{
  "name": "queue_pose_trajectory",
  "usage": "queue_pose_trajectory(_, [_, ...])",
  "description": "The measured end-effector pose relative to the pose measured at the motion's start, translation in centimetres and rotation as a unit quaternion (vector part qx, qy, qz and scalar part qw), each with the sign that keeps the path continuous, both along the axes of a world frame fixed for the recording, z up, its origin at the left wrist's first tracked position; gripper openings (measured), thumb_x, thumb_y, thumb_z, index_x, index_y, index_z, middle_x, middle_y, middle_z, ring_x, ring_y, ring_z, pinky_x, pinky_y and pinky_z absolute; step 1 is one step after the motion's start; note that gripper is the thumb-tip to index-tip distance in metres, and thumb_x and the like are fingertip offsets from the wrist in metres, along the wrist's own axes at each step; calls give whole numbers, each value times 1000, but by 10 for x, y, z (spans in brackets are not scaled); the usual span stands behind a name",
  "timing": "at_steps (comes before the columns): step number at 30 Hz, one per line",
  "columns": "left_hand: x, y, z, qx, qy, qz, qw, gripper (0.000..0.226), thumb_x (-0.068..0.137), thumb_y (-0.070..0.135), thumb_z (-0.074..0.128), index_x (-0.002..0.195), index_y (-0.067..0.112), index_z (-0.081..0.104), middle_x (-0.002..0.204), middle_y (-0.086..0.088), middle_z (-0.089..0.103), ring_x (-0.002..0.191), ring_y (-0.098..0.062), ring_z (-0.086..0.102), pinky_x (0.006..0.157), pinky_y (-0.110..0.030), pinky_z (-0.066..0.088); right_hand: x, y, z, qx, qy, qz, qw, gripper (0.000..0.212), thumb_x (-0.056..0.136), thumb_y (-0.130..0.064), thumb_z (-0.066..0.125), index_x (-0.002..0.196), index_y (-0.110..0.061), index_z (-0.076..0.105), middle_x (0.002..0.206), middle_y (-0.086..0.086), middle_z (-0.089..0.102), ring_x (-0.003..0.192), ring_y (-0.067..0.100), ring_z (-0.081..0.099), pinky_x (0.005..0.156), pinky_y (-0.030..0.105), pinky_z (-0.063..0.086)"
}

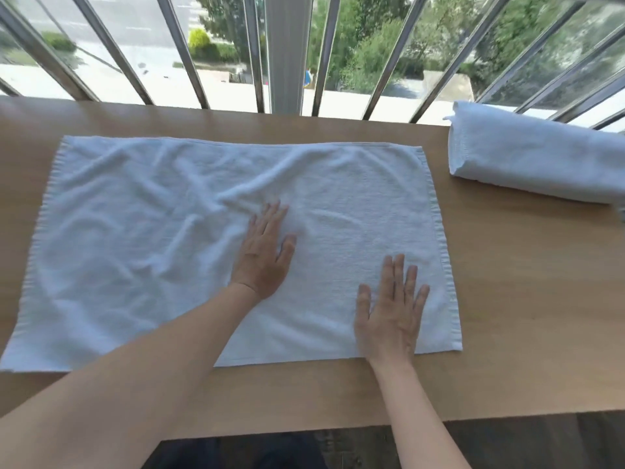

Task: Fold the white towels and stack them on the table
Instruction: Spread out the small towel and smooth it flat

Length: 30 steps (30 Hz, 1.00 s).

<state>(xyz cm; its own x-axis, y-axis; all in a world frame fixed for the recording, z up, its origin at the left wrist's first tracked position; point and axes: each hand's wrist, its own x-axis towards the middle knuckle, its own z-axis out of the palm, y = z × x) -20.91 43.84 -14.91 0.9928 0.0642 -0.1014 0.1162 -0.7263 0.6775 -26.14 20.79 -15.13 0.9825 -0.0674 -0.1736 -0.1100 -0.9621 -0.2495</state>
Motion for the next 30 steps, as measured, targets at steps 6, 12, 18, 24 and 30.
queue_pose_trajectory(6, [-57, 77, -2, 80, -34, -35, 996, 50, 105, 21, 32, 153, 7, 37, 161, -6, 31, 153, -24, 20, 125, -44, 15, -5, 167, 3, 114, -52, 91, 988, 62, 104, -40, 19, 160, -13, 17, 168, 1, 6, 156, 20, -3, 126, 46, -2])
queue_pose_trajectory(12, [-74, 153, -16, 222, 1, -102, 970, 58, 102, 38, 26, 156, 16, 30, 164, -4, 21, 153, -29, 18, 125, -44, 10, 5, 251, -18, 54, 5, 20, 998, 64, 103, -45, 25, 161, -21, 11, 169, -1, -1, 155, 20, -6, 124, 47, -7])
queue_pose_trajectory(18, [-22, 207, -27, 249, 9, -107, 962, 66, 98, 54, 26, 160, 34, 15, 169, 4, 5, 156, -21, 3, 125, -44, 2, 5, 258, -20, 12, -46, -1, 999, 69, 95, -46, 36, 158, -18, 27, 166, 3, 19, 154, 26, 15, 124, 53, 11])
queue_pose_trajectory(24, [35, 268, -31, 264, 39, -54, 962, 69, 96, 62, 19, 160, 39, 6, 169, 7, -5, 155, -15, -9, 124, -36, -10, 5, 257, -21, -3, -53, -5, 999, 71, 94, -47, 35, 159, -20, 27, 167, 2, 18, 154, 23, 14, 124, 53, 13])
queue_pose_trajectory(30, [67, 295, -22, 239, 63, -17, 969, 70, 96, 61, 17, 161, 35, 6, 169, 4, -4, 155, -17, -9, 124, -38, -10, 6, 257, -23, -14, -64, -2, 998, 73, 92, -48, 36, 158, -19, 28, 166, 3, 20, 154, 24, 15, 123, 54, 13])
